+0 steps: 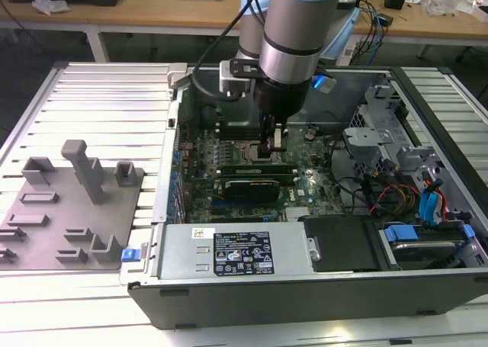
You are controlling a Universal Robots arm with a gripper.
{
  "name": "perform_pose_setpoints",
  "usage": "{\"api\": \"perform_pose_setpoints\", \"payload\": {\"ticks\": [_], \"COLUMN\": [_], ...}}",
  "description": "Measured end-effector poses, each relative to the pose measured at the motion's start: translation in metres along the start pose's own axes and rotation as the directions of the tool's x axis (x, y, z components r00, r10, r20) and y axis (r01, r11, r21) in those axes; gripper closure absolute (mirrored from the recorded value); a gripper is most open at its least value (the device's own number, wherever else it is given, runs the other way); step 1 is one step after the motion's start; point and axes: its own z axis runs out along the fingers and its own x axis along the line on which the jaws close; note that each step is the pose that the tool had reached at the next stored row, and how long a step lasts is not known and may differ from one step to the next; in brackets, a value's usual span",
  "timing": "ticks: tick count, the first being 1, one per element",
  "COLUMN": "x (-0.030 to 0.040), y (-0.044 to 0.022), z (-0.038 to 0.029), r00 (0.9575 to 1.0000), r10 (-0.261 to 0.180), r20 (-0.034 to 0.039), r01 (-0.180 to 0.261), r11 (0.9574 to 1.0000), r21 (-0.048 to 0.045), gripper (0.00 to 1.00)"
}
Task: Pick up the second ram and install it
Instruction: 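Press down the second ram until it locks into place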
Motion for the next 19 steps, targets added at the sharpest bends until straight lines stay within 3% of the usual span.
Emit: {"api": "perform_pose_setpoints", "payload": {"ticks": [1, 3, 5, 10, 14, 17, 18, 19], "x": [0.0000, 0.0002, 0.0003, 0.0005, 0.0009, 0.0007, 0.0006, 0.0007], "y": [-0.0006, -0.0119, -0.0164, -0.0381, -0.0395, -0.0395, -0.0373, -0.0294], "z": [0.0004, 0.0092, 0.0127, 0.0236, 0.0295, 0.0291, 0.0236, 0.0237], "r00": [1.0000, 1.0000, 1.0000, 1.0000, 1.0000, 1.0000, 1.0000, 1.0000], "r10": [0.000, 0.000, 0.000, 0.000, 0.000, 0.000, 0.000, 0.000], "r20": [-0.0002, -0.0001, 0.0000, -0.0001, -0.0012, 0.0008, 0.0002, 0.0003], "r01": [0.000, 0.000, 0.000, 0.000, 0.000, 0.000, 0.000, 0.000], "r11": [1.0000, 1.0000, 1.0000, 1.0000, 1.0000, 1.0000, 1.0000, 1.0000], "r21": [-0.0001, -0.0016, -0.0020, -0.0055, -0.0062, -0.0053, -0.0018, 0.0035], "gripper": [0.89, 0.89, 0.89, 0.89, 0.89, 0.89, 0.89, 0.89]}}
